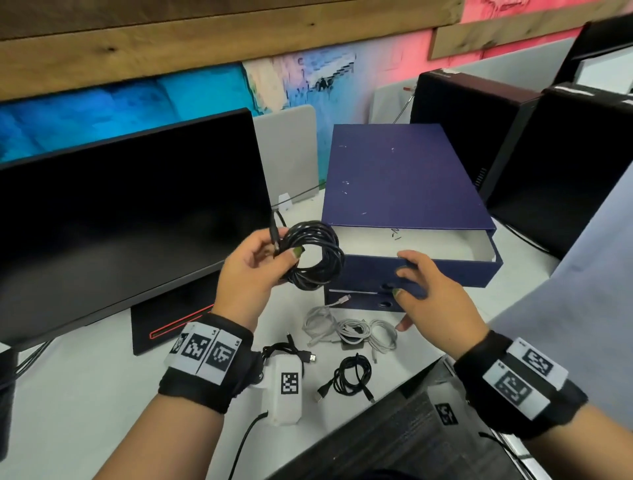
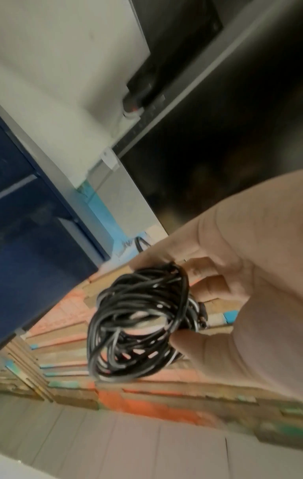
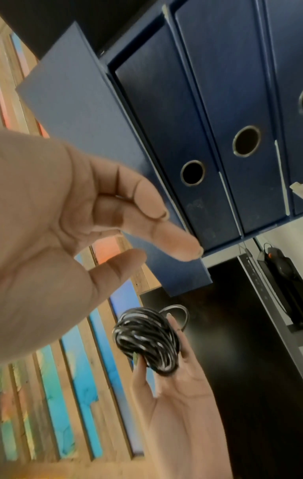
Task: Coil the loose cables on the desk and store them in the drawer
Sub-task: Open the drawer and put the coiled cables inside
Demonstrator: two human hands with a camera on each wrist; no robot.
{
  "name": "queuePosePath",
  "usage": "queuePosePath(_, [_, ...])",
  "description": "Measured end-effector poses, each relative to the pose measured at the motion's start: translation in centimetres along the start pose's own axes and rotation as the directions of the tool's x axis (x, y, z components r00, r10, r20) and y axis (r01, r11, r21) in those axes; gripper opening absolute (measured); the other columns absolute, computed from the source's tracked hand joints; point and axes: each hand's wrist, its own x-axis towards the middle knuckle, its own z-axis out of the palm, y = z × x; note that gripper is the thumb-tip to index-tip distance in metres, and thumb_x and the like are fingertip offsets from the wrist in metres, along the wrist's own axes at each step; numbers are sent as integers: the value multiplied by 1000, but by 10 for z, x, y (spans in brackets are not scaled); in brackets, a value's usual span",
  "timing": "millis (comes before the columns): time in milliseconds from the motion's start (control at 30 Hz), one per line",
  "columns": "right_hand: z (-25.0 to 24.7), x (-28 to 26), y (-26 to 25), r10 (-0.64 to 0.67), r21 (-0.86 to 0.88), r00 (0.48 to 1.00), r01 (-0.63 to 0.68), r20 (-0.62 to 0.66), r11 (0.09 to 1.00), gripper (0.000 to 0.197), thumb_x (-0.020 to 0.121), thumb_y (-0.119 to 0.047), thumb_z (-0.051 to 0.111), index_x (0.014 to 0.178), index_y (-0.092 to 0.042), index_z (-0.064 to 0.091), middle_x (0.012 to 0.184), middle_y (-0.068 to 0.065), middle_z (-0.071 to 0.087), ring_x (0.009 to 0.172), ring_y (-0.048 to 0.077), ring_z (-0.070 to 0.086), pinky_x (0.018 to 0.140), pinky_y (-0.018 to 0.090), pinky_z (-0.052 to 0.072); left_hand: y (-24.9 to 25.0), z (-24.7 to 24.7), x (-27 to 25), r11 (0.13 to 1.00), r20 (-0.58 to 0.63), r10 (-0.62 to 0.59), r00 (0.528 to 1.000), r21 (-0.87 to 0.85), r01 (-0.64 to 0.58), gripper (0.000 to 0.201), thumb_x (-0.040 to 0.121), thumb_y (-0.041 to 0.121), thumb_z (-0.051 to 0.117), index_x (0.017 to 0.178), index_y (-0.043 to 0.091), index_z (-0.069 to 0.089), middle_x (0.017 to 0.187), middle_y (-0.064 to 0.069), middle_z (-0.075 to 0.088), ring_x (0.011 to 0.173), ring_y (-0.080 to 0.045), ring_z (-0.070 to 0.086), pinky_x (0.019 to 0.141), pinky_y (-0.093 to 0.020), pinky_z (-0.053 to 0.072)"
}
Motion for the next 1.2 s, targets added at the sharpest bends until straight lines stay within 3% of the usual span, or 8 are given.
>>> queuePosePath(200, [-15, -19, -9, 18, -2, 999, -18, 42, 1000, 26, 95, -18, 49, 118, -29, 55, 98, -6, 71, 54, 12, 69, 70, 17, 49, 38, 5, 5, 937, 122, 240, 963, 232, -263, 39, 70, -4, 77, 103, 15, 68, 97, 5, 71, 87, -1, 66, 76, -12, 50])
queuePosePath(367, [-29, -30, -16, -12, -130, 993, 27, 115, 991, 22, 96, -19, 49, 108, -29, 63, 71, 1, 69, 50, 12, 65, 58, 14, 50, 37, 28, 9, 793, 362, 308, 880, 414, -448, 38, 70, 9, 81, 102, 26, 72, 103, 9, 69, 102, -8, 62, 94, -27, 48])
queuePosePath(500, [-35, -34, -21, -37, -294, 984, 87, 172, 952, 28, 97, -20, 47, 115, -30, 65, 65, -18, 56, 48, 1, 53, 55, 7, 44, 27, 53, 11, 564, 552, 325, 768, 539, -626, 35, 75, 15, 79, 107, 27, 72, 110, 9, 68, 122, -8, 50, 104, -23, 36])
queuePosePath(633, [-42, -35, -25, -120, -483, 969, 213, 216, 849, 35, 99, -26, 41, 128, -37, 57, 111, -22, 65, 92, -1, 57, 72, 5, 36, 12, 68, 20, 384, 660, 211, 721, 622, -682, 34, 86, 16, 68, 118, 26, 67, 117, 9, 65, 135, -10, 38, 110, -20, 22])
queuePosePath(700, [-43, -33, -21, -138, -492, 965, 234, 225, 838, 35, 98, -28, 42, 128, -40, 55, 124, -18, 62, 109, 3, 57, 88, 14, 41, 6, 70, 24, 317, 689, 149, 709, 646, -694, 38, 88, 15, 64, 124, 28, 63, 124, 9, 61, 139, -10, 33, 109, -18, 19])
queuePosePath(1000, [-47, -27, -7, -240, -464, 922, 364, 305, 808, 38, 101, -31, 37, 136, -43, 44, 129, -14, 60, 109, 7, 57, 87, 17, 42, 17, 61, 16, 309, 730, -61, 681, 663, -682, 42, 88, 48, 58, 123, 26, 64, 130, 13, 51, 135, -4, 31, 107, -24, 29])
queuePosePath(1133, [-50, -25, -6, -268, -452, 906, 400, 329, 797, 39, 101, -31, 35, 138, -42, 43, 125, -11, 62, 105, 9, 58, 85, 18, 44, 22, 53, 11, 274, 685, -73, 725, 713, -646, 35, 89, 45, 57, 119, 27, 61, 122, 13, 44, 94, -6, 48, 83, -26, 43])
queuePosePath(1200, [-51, -23, -4, -273, -444, 899, 410, 342, 797, 39, 101, -31, 35, 138, -42, 43, 124, -10, 63, 105, 10, 58, 87, 22, 46, 18, 51, 8, 222, 681, -40, 731, 719, -658, 34, 94, 43, 51, 124, 28, 54, 122, 11, 43, 89, -10, 51, 78, -31, 48])
